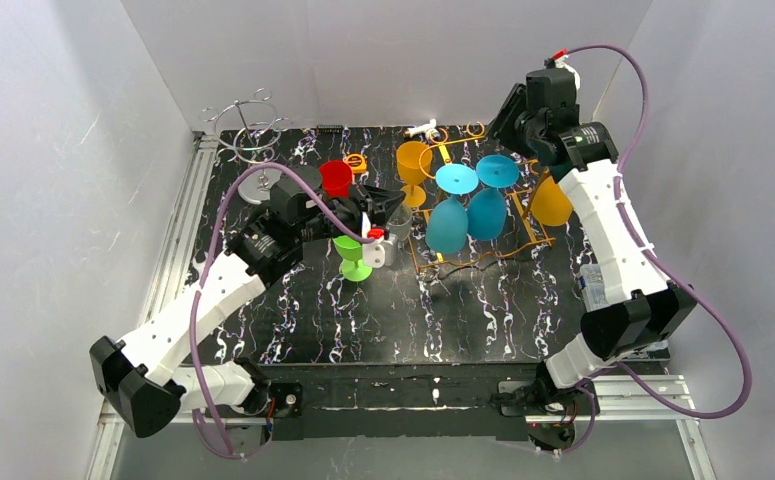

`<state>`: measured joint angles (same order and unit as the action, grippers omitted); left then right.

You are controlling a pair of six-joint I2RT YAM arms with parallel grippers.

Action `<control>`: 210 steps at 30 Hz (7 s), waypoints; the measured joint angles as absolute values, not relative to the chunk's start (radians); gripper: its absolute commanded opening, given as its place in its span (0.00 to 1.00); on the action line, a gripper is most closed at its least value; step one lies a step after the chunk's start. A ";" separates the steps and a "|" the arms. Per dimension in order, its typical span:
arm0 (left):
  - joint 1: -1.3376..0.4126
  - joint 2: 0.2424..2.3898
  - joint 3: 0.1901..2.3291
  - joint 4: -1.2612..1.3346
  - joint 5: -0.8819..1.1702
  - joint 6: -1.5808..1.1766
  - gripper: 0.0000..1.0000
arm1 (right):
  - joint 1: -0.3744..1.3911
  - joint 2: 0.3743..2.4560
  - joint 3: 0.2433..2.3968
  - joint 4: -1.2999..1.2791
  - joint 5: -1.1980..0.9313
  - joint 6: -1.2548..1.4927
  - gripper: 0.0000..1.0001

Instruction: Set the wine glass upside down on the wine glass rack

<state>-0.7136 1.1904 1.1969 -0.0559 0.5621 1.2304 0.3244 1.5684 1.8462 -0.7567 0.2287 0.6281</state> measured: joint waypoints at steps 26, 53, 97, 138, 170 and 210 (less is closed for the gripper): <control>-0.706 1.072 1.119 -0.112 0.546 1.218 0.05 | 0.325 1.530 1.784 -0.671 0.326 0.850 0.54; -0.682 1.032 1.087 -0.105 0.548 1.211 0.04 | 0.329 1.631 1.884 -0.701 0.371 0.865 0.11; -0.665 1.000 1.074 -0.136 0.550 1.211 0.04 | 0.233 1.888 2.399 -1.127 0.022 0.368 0.01; -0.664 1.000 1.074 -0.146 0.561 1.179 0.06 | 0.370 1.850 2.459 -1.169 0.065 0.341 0.76; -0.664 0.859 1.074 -0.241 0.429 0.960 0.06 | 1.061 1.592 2.215 -1.213 0.584 0.420 0.45; -0.663 0.773 1.073 -0.316 0.408 0.809 0.57 | 0.968 1.518 1.986 -1.262 0.689 0.239 0.01</control>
<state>-0.6628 0.7727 1.0729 -0.3157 0.4084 0.8085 0.9676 1.5177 1.9862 -1.2617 0.6888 0.2390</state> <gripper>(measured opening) 0.571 0.219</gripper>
